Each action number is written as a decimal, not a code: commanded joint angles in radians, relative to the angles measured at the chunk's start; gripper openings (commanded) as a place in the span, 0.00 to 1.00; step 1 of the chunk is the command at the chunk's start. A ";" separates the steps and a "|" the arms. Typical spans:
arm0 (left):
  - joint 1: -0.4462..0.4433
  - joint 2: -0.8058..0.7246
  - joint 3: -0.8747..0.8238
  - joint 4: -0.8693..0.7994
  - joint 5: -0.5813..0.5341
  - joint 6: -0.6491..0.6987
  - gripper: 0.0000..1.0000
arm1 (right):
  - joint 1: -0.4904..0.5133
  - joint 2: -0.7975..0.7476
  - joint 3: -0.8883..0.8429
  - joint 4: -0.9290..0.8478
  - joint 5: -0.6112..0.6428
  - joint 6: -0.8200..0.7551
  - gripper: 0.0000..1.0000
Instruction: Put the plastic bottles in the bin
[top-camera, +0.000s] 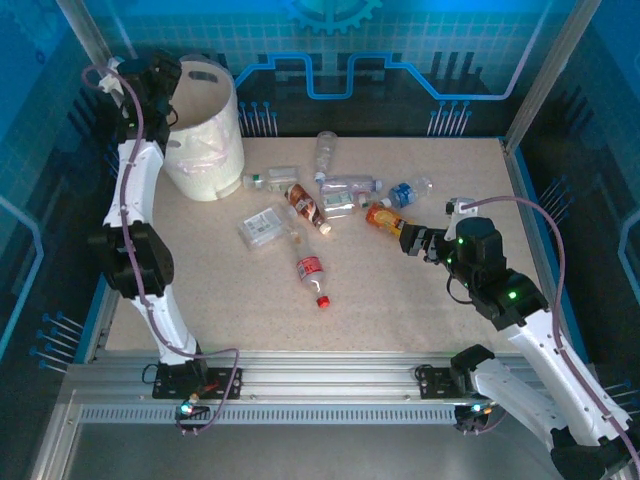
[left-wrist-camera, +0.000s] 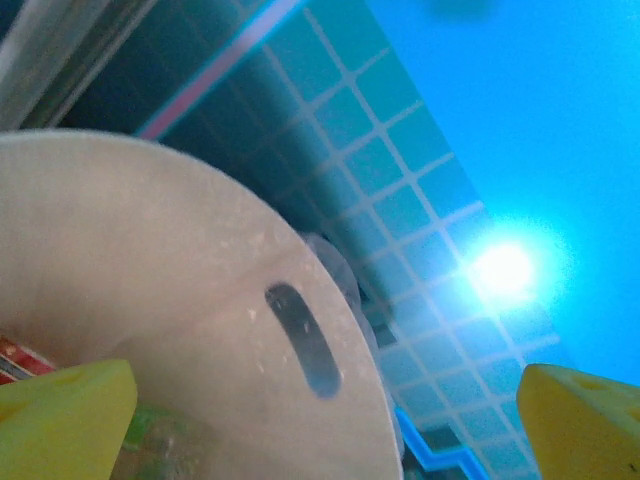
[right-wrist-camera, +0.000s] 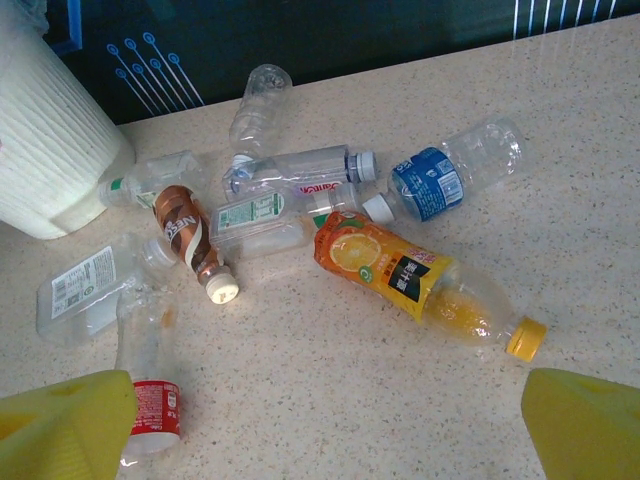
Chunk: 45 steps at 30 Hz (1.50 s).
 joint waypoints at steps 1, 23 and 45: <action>0.005 -0.135 -0.122 0.155 0.161 -0.052 0.99 | 0.000 0.004 -0.014 0.012 -0.003 0.003 1.00; -0.304 -0.760 -0.814 0.318 0.919 -0.019 0.99 | 0.095 0.274 -0.115 0.216 -0.047 -0.013 1.00; -0.337 -0.810 -0.997 0.520 0.984 -0.202 0.99 | -0.335 0.911 0.227 0.068 -0.320 -0.803 0.97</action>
